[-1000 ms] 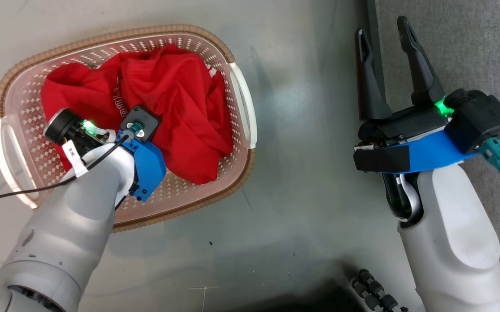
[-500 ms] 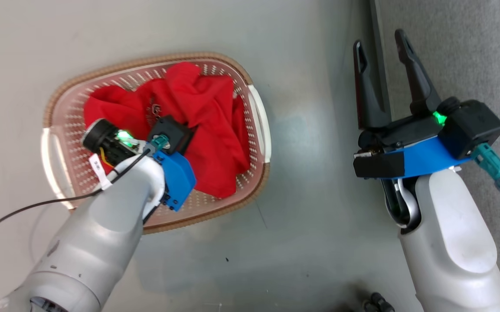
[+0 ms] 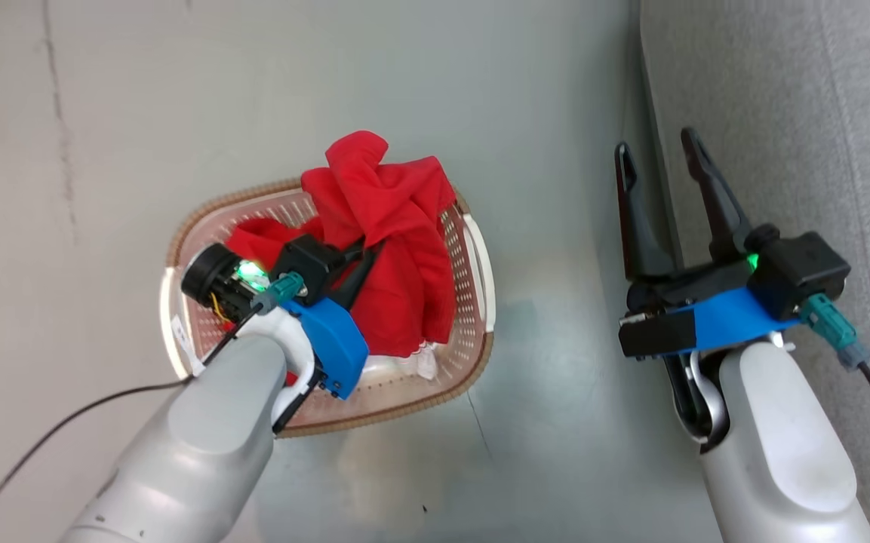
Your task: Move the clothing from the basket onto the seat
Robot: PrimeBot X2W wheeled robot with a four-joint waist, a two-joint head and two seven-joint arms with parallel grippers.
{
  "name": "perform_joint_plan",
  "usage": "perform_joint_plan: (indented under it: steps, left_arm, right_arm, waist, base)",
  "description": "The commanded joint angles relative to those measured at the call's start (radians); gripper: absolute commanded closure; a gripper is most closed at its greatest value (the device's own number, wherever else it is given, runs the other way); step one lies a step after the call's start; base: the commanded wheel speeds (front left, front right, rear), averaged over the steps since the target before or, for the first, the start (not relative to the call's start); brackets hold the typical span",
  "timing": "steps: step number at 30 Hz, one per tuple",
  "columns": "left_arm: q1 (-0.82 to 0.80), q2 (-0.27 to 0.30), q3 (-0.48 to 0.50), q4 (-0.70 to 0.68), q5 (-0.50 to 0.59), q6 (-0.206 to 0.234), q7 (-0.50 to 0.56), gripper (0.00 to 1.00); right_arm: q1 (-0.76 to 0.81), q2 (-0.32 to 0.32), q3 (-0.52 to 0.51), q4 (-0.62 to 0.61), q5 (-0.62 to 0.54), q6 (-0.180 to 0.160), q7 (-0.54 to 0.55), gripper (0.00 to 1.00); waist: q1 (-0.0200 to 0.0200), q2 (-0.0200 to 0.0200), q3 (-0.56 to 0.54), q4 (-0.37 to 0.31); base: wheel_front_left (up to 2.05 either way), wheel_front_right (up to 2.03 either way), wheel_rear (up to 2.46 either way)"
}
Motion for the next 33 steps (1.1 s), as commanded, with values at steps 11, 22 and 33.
perform_joint_plan:
  steps: [11,22,33]
  left_arm:
    - [0.116,-0.001,0.085,-0.156,0.036,0.003,-0.005,1.00]
    - [0.165,-0.009,0.136,-0.256,0.061,0.002,-0.005,1.00]
    - [0.133,-0.025,0.132,-0.332,0.076,0.000,-0.005,1.00]
  right_arm:
    - [0.101,-0.003,-0.021,0.036,-0.003,-0.001,-0.001,0.00]
    - [0.193,-0.003,-0.024,0.061,0.009,-0.001,-0.001,0.00]
    - [0.259,-0.003,-0.020,0.078,0.017,-0.001,-0.001,0.00]
  waist:
    - [0.0002,0.0000,-0.191,0.042]
    - [0.0002,0.0000,-0.336,0.057]
    - [0.0002,0.0000,-0.446,0.071]
  base:
    - [0.00,0.00,0.00]
    - [0.00,0.00,0.00]
    - [0.00,0.00,0.00]
